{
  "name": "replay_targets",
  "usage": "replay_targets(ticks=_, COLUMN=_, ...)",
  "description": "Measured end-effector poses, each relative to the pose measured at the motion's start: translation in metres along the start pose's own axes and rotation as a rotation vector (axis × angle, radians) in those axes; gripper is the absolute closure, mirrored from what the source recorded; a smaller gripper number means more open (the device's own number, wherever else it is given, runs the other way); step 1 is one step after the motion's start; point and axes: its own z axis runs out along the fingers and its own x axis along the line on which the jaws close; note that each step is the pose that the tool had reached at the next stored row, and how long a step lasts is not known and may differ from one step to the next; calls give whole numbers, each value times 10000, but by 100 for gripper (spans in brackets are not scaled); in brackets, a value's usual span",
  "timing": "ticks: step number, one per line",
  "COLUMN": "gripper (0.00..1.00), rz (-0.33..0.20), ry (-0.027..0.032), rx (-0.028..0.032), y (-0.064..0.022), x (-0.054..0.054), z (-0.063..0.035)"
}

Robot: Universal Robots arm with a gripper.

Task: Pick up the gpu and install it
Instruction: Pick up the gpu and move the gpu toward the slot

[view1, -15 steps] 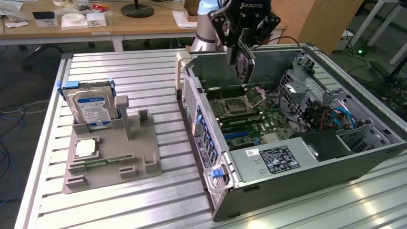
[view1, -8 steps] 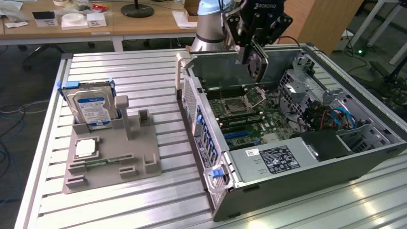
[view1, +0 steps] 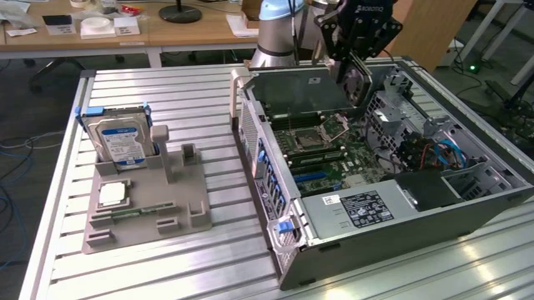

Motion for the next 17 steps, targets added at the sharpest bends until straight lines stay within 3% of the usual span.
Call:
replay_targets(ticks=12, gripper=72, rz=0, ry=-1, rx=0, y=19, x=-481, z=6)
replay_targets(ticks=17, gripper=72, rz=0, ry=0, rx=0, y=21, x=-520, z=7)
